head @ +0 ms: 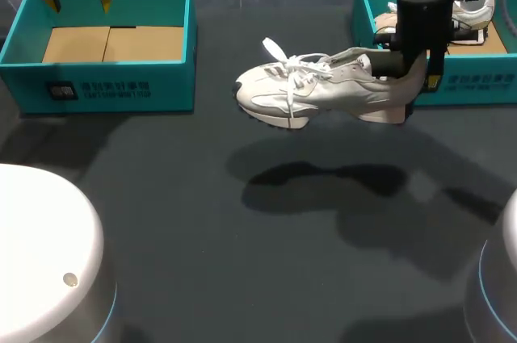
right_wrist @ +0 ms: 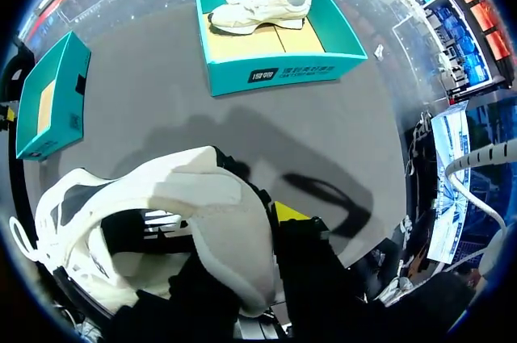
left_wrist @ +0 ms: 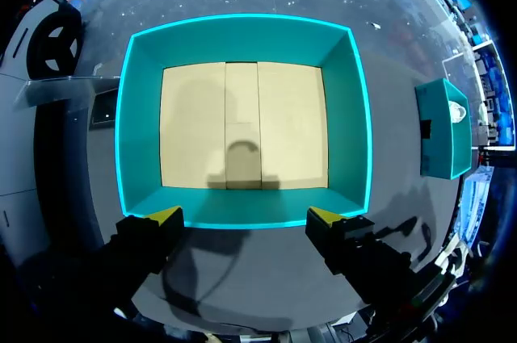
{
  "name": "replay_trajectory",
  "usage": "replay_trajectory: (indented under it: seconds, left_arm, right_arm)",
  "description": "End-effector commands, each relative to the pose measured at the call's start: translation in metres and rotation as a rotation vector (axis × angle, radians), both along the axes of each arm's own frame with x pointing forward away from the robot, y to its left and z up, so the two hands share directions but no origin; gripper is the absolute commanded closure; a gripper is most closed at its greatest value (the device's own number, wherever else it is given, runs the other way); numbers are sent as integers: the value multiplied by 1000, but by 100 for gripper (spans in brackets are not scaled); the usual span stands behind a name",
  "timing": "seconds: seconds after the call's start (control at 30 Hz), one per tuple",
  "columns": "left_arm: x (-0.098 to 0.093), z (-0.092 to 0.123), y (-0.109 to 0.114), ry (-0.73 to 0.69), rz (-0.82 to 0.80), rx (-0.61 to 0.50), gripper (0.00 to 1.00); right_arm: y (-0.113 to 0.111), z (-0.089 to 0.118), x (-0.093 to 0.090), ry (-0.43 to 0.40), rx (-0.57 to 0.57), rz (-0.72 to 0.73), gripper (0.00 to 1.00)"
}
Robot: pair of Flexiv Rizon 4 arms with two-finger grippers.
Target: Take the shoe out of the shoebox, open the shoe tongue, remove and reinsert the insole, then place the shoe into the shoebox
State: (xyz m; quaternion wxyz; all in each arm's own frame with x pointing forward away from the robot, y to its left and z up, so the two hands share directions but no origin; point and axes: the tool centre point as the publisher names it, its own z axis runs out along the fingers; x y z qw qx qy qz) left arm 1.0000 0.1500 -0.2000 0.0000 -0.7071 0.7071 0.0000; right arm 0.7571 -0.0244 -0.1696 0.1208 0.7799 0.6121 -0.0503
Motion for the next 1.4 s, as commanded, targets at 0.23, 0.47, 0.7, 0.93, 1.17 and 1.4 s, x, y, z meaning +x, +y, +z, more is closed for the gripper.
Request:
replay_trajectory:
  seconds: [0.23,0.47,0.7,0.93,1.17,1.4]
  left_arm:
    - [0,0,0,0,0,0,0]
    - [0,0,0,0,0,0,0]
    - [0,0,0,0,0,0,0]
    - [0,0,0,0,0,0,0]
    - [0,0,0,0,0,0,0]
    - [0,0,0,0,0,0,0]
  right_arm:
    - [67,-34,-48,-26,-71,-6,100]
    - [98,-67,-70,-23,-72,-26,100]
    - [110,-99,-82,-13,-68,-46,100]
    - [110,-133,-89,-19,-56,-74,100]
    - [112,-165,-93,-21,-44,-80,100]
    - [113,-185,-93,-8,-46,-90,100]
